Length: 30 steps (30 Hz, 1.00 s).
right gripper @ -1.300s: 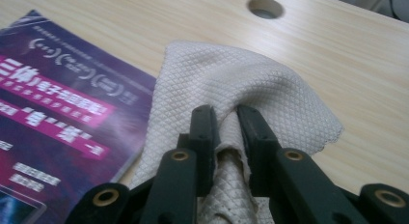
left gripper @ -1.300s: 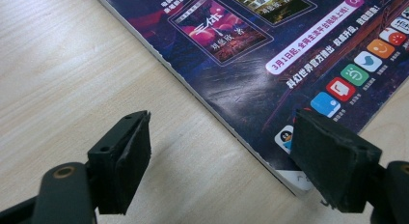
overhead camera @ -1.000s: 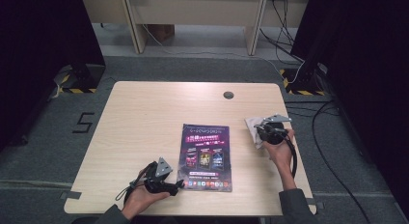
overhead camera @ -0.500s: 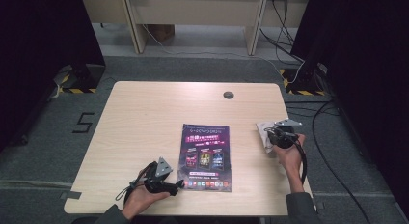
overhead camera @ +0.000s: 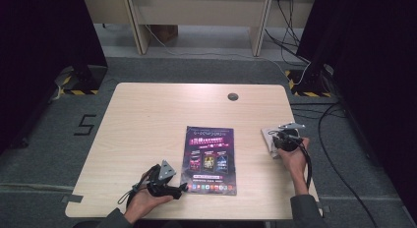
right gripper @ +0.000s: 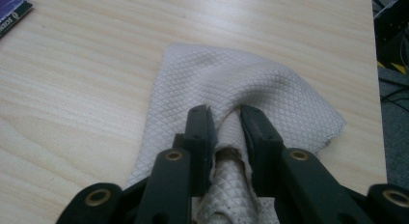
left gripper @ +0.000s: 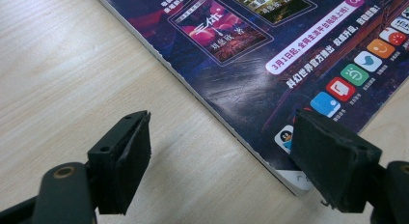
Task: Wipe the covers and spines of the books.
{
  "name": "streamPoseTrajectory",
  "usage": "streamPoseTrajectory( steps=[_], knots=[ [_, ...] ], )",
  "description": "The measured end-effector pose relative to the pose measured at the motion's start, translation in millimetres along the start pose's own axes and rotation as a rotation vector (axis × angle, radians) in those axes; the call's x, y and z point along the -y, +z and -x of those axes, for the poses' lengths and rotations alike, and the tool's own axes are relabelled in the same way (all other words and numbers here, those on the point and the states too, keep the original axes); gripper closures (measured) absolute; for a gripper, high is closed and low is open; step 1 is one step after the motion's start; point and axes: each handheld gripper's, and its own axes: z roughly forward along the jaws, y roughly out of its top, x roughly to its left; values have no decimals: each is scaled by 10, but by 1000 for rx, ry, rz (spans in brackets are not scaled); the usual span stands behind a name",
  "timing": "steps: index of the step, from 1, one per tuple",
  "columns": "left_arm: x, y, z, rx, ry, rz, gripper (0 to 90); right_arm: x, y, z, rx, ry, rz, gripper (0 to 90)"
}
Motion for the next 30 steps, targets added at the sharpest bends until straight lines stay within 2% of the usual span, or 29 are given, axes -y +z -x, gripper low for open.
streamPoseTrajectory(
  steps=[3, 5, 6, 8, 11, 12, 14, 19, 23, 25, 26, 30],
  knots=[
    [0, 0, 0, 0, -1, -1, 214, 11, 7, 13, 7, 6, 0, 706],
    [-1, 0, 0, 0, 0, -1, 214, 4, -13, 11, 13, 18, 9, 648],
    [-3, -1, -1, 0, 0, -3, 214, -10, -39, 8, 22, 33, 24, 608],
    [-1, 0, 0, 0, 0, -1, 214, -36, -88, 4, 31, 45, 52, 591],
    [-2, 0, 0, 0, 7, 1, 214, -82, -173, -50, 11, 42, 90, 545],
    [-2, 1, 0, 2, 10, 3, 214, -92, -185, -67, 1, 48, 100, 540],
    [0, 1, -2, 1, 7, 5, 214, -122, -201, -137, -54, 59, 110, 535],
    [-15, -5, 10, -2, 45, 6, 214, -185, -176, -358, -135, 38, 111, 483],
    [-37, -7, -15, 9, 18, 22, 221, -211, -123, -547, -219, 23, 108, 444],
    [-55, 7, -42, 27, -21, 43, 220, -216, -90, -648, -264, 24, 97, 433],
    [-67, 18, -57, 31, -36, 47, 219, -216, -79, -680, -276, 23, 94, 429],
    [-118, 78, -129, 23, -48, 55, 220, -220, -12, -810, -313, 9, 73, 417]
  ],
)
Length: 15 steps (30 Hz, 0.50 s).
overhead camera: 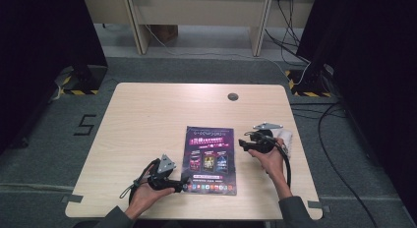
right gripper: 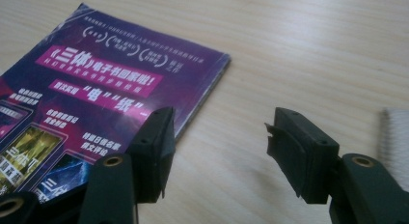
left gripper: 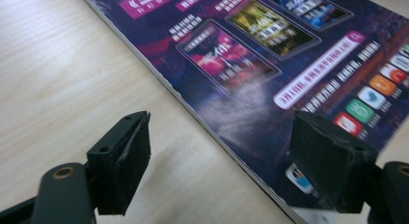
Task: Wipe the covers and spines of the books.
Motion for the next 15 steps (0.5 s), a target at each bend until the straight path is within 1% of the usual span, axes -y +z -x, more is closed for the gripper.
streamPoseTrajectory(
  steps=[2, 3, 5, 9, 12, 13, 15],
  knots=[
    [-11, 26, -23, 11, -19, 6, 220, 4, 35, -39, -8, -17, -13, 416],
    [-21, 41, -27, 13, -22, 6, 220, 3, 47, -58, -12, -15, -18, 416],
    [-39, 70, -18, 17, -23, 7, 221, 4, 74, -83, -28, -13, -18, 416],
    [-76, 136, 0, 21, -11, -2, 222, 4, 119, -136, -48, -15, -28, 414],
    [-89, 194, 0, 21, -7, -17, 222, 5, 168, -182, -67, -10, -33, 411],
    [-93, 211, -1, 24, -12, -19, 223, 3, 189, -192, -74, -19, -31, 411],
    [-103, 233, -3, 39, -27, -19, 227, 5, 226, -230, -84, -13, -45, 408]
  ],
)
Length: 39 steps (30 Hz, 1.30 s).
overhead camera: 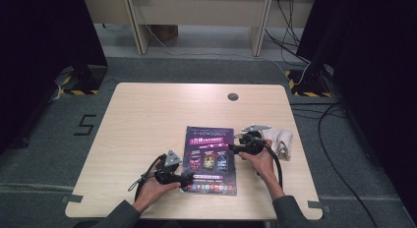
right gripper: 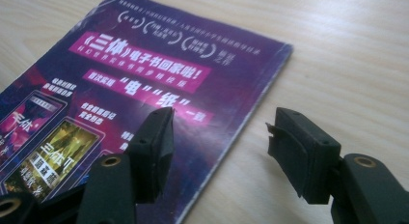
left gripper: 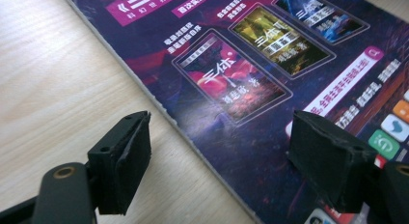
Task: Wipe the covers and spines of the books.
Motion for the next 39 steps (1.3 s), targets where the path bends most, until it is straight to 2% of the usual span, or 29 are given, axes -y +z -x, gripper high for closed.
streamPoseTrajectory(
  steps=[5, 12, 16, 18, 20, 23, 26, 28, 29, 33, 37, 39],
  knots=[
    [-3, 29, 43, 36, -7, -7, 241, 4, 86, -68, -14, -9, -24, 407],
    [16, 12, 118, 29, -12, -16, 232, 15, 143, -97, -41, 9, -32, 385],
    [29, -11, 232, 25, 7, -28, 231, 27, 146, -78, -53, 36, -35, 387],
    [32, -37, 287, 7, 46, -28, 244, 44, 139, -75, -66, 52, -29, 396],
    [40, -62, 322, -4, 66, -32, 259, 57, 131, -91, -77, 56, -30, 397],
    [62, -97, 344, -6, 73, -42, 265, 86, 115, -143, -92, 56, -34, 398],
    [76, -127, 304, 10, 42, -52, 268, 97, 108, -197, -89, 46, -43, 401],
    [74, -135, 269, 6, 28, -41, 321, 94, 105, -213, -81, 45, -50, 424],
    [62, -129, 239, 2, 7, -36, 324, 92, 107, -207, -80, 48, -48, 431],
    [15, -66, 141, 4, -44, -29, 281, 66, 149, -136, -109, 116, -21, 446],
    [-3, -9, 77, 11, -72, -27, 267, 36, 187, -98, -108, 120, -8, 449],
    [-4, -7, 76, 12, -73, -27, 266, 23, 201, -89, -110, 131, -3, 448]
  ],
)
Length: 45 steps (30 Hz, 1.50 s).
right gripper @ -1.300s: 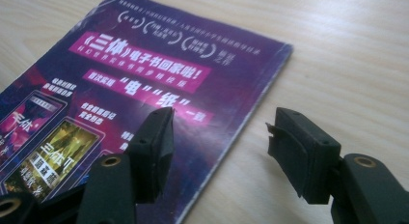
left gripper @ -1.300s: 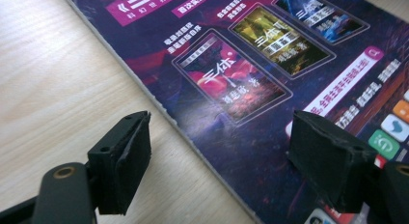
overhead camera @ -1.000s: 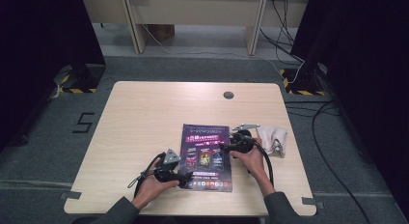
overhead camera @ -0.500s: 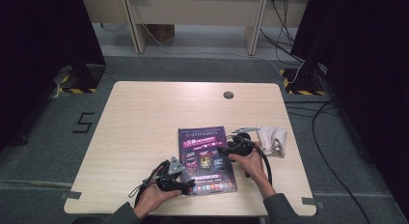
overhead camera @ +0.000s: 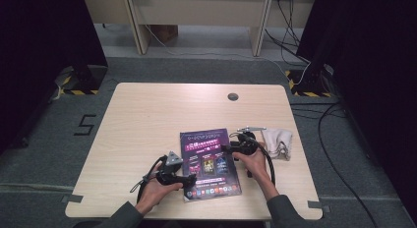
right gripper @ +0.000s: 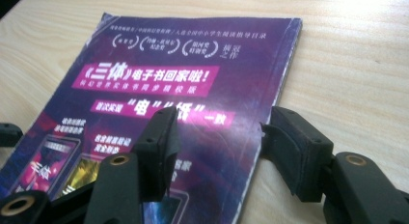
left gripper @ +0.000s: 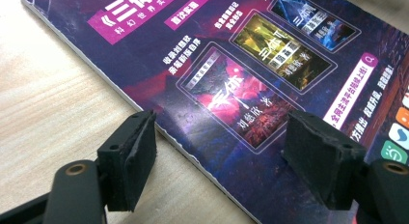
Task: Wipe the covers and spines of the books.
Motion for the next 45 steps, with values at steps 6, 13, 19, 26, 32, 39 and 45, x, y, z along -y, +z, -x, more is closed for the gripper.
streamPoseTrajectory(
  steps=[6, 13, 19, 26, 32, 39, 45],
  knots=[
    [3, 0, 20, -1, 21, -3, 272, -12, 20, 24, -20, 36, 16, 427],
    [22, 14, 70, -21, 18, 14, 266, 36, 6, 79, -68, 131, 58, 418],
    [27, 19, 81, -28, 18, 19, 262, 72, -20, 104, -94, 179, 67, 419],
    [34, 22, 94, -38, 9, 27, 256, 101, -99, 136, -149, 264, 95, 436],
    [34, 30, 92, -43, 4, 33, 258, 94, -111, 57, -296, 297, 97, 623],
    [34, 24, 94, -45, 3, 28, 257, -42, -110, -156, -171, 71, -1, 674],
    [34, 23, 96, -44, 2, 28, 257, -37, -116, -136, -150, 32, -8, 728]
  ],
)
